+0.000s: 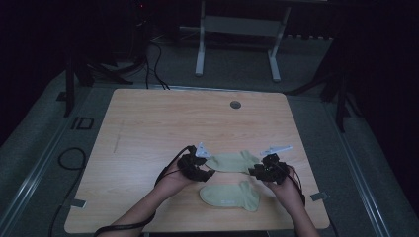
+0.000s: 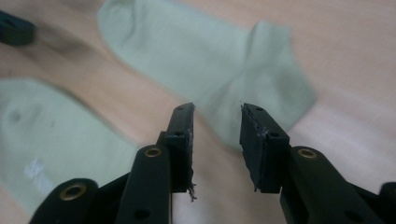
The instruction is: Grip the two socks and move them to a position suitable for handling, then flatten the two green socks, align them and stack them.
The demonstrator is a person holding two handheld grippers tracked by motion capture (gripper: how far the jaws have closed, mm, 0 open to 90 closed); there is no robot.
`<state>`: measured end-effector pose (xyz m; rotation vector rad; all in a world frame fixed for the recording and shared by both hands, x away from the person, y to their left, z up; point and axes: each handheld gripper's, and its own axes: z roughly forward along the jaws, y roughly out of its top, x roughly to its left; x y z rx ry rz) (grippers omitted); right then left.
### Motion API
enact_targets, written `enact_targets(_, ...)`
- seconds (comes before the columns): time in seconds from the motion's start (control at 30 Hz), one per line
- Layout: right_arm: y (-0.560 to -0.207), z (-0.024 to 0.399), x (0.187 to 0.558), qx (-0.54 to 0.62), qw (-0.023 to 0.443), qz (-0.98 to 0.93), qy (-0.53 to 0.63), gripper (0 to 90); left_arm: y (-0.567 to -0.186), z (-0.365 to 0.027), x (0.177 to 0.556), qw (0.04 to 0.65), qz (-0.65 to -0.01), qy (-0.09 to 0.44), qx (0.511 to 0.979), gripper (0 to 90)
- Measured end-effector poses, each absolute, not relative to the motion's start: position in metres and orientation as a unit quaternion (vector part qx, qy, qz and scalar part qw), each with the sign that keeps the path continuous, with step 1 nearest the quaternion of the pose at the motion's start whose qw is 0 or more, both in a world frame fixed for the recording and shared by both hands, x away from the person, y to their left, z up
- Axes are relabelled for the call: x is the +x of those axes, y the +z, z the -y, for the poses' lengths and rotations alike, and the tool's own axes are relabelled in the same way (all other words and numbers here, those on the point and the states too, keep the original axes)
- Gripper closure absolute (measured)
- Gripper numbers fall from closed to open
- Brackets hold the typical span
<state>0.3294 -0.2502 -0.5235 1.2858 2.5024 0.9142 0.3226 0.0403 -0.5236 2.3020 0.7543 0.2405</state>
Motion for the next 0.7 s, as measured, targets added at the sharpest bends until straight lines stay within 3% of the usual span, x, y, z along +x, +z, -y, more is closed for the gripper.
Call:
enact_targets(0.1, -0.532, 0.25, 0.316, 0.429, 0.068, -0.844, 0.316, 64.6, -0.524, -0.043, 0.307, 0.341, -0.276, 0.081, 0.895, 44.8)
enact_targets(0.33, -0.54, 0.249, 0.286, 0.413, 0.071, -0.858, 0.297, 63.7, -0.538, -0.043, 0.285, 0.321, -0.265, 0.063, 0.907, 44.9)
enact_targets(0.5, -0.546, 0.252, 0.278, 0.418, 0.077, -0.86, 0.282, 64.7, -0.548, -0.042, 0.275, 0.304, -0.25, 0.072, 0.917, 53.3)
enact_targets(0.7, -0.547, 0.252, 0.27, 0.413, 0.105, -0.864, 0.267, 75.0, -0.553, -0.04, 0.272, 0.299, -0.249, 0.074, 0.918, 64.3)
